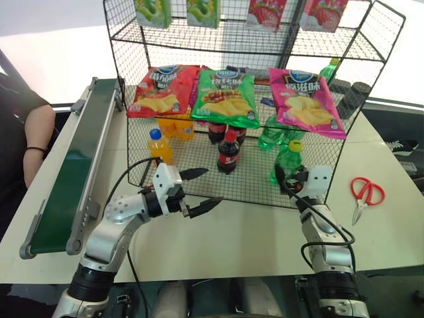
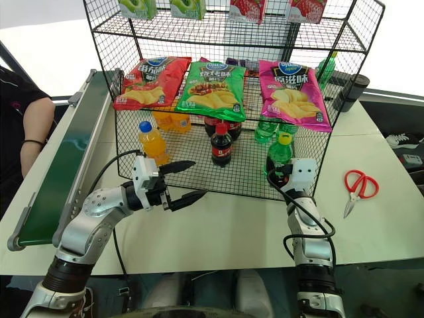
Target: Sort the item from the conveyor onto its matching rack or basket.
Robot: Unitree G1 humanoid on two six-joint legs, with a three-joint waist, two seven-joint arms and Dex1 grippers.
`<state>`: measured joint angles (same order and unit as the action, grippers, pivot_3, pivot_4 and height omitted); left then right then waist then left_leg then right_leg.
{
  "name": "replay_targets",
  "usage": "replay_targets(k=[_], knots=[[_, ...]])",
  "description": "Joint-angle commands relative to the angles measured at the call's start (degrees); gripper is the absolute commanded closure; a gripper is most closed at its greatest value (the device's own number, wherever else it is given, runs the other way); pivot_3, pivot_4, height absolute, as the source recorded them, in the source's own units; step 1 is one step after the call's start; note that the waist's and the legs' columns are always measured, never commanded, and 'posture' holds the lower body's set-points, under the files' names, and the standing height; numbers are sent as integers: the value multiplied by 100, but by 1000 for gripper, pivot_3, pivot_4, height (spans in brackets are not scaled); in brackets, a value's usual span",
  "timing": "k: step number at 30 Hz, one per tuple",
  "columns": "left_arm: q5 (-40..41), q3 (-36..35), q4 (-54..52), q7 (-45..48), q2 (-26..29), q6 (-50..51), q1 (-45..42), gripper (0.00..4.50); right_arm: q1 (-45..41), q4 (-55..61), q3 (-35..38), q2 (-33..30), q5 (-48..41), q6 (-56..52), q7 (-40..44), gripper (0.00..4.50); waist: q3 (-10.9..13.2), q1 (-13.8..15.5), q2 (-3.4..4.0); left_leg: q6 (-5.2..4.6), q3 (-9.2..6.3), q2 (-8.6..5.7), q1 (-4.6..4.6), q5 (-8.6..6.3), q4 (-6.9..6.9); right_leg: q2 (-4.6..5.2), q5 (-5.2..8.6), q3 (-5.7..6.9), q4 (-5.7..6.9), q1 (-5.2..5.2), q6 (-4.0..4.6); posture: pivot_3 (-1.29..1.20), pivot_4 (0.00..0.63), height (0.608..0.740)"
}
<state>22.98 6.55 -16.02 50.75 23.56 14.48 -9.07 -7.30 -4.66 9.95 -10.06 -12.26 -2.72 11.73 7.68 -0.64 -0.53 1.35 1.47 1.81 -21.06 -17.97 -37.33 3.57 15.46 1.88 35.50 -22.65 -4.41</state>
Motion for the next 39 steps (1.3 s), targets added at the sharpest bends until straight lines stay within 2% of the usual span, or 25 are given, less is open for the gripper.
replay_targets(k=[1, 4, 7, 8, 16, 26, 31, 35, 39], knots=[[31, 29, -128, 9, 14, -57, -12, 65, -130, 123, 126, 18, -106, 198, -1, 1580, 0, 0, 0, 0, 0, 0, 0, 0, 0, 0, 0, -1, 0, 0, 0, 0, 150, 740], [7, 47, -58, 35, 6, -95, -48, 65, -99, 123, 93, 23, -130, 212, 53, 1580, 0, 0, 0, 0, 0, 0, 0, 0, 0, 0, 0, -1, 0, 0, 0, 0, 150, 740], [-19, 41, -11, 53, 21, -142, -54, 0, -95, 129, 98, 28, -158, 199, 78, 283, -1, 0, 1, 0, 1, 0, 1, 0, 0, 0, 0, -1, 0, 0, 0, 0, 150, 740], [-24, 41, -3, 52, 28, -159, -46, 0, -93, 126, 100, 22, -158, 199, 86, 20, -1, -1, 0, 0, 1, 0, 1, 0, 0, 0, 0, -1, 0, 0, 0, 0, 150, 740], [-95, 37, 22, 0, 43, -261, 2, 0, 70, 446, 29, -148, 54, 271, 115, 20, -1, 3, 0, 0, 1, 0, 6, 0, 1, 0, 0, -2, 0, 5, 0, 0, 150, 740], [-44, -241, 311, -76, 127, -360, -91, 0, 719, 1576, -45, -495, 380, 104, 188, 20, -3, 9, 3, 0, 1, 0, 19, 0, 2, 0, 0, -3, 0, 16, 1, 0, 150, 740], [-95, -423, 449, -117, 226, -403, -26, 0, 1043, 2179, -54, -845, 321, -195, 495, 20, -3, 7, 3, -1, 3, 0, 32, -1, 6, 0, 1, -4, -2, 27, 1, 0, 150, 740], [-42, -831, 569, -318, 474, -132, -11, 0, 1475, 2826, 111, -1308, -206, -492, 1156, 20, -3, 9, 3, -1, 4, 0, 43, -1, 12, -1, 2, -5, -4, 33, 1, 0, 150, 740], [-141, -1179, 701, -249, 977, -125, 247, 0, 2131, 3327, 465, -1872, -973, -811, 1974, 20, -3, 2, 2, -5, 4, 2, 56, -3, 21, -3, 4, -5, -7, 40, 1, 0, 150, 740]])
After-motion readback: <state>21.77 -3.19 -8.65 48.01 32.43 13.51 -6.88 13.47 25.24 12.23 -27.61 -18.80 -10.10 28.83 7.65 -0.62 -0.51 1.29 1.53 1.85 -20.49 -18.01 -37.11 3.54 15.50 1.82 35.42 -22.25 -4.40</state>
